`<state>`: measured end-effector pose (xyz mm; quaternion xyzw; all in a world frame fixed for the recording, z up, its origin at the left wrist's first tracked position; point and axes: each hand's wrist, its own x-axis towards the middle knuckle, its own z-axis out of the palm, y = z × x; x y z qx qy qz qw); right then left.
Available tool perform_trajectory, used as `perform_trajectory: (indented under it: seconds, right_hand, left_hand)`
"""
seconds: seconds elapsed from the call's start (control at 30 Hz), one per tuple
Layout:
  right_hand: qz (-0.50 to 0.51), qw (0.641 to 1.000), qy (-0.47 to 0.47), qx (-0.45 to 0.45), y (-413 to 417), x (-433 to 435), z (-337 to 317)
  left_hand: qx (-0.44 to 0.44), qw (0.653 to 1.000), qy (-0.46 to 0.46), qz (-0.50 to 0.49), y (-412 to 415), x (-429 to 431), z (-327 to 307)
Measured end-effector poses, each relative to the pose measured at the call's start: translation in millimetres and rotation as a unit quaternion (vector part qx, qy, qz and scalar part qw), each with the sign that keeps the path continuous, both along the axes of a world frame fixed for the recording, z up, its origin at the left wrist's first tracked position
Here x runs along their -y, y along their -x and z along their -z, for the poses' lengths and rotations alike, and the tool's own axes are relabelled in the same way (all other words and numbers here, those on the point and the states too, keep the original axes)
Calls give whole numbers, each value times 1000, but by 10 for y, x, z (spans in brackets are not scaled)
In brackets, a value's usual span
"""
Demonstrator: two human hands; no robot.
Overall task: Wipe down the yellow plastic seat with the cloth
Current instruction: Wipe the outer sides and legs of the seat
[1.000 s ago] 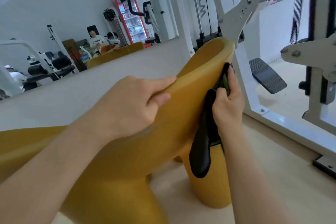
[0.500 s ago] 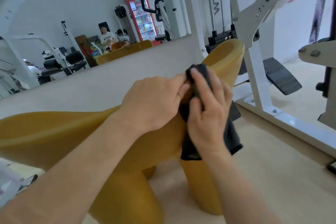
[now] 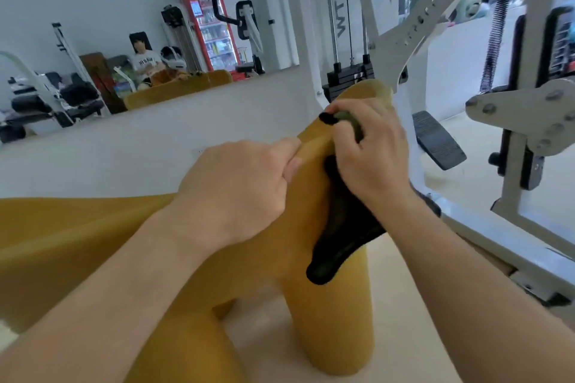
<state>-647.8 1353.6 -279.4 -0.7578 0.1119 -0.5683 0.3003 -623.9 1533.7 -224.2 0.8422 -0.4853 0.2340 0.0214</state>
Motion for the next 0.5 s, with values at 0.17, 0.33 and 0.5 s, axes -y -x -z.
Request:
perform_trajectory:
  seconds: [0.17, 0.33, 0.5]
  right_hand:
    - [-14, 988, -149, -29, -67, 476, -207]
    - [-104, 993, 43, 25, 262, -576, 283]
    - [-35, 993, 106, 33, 166, -318, 432]
  left_hand:
    - [-1, 1000, -3, -5, -1, 19, 10]
    - [0, 999, 32, -8, 52, 52, 7]
    - [-87, 995, -9, -48, 51, -228, -101]
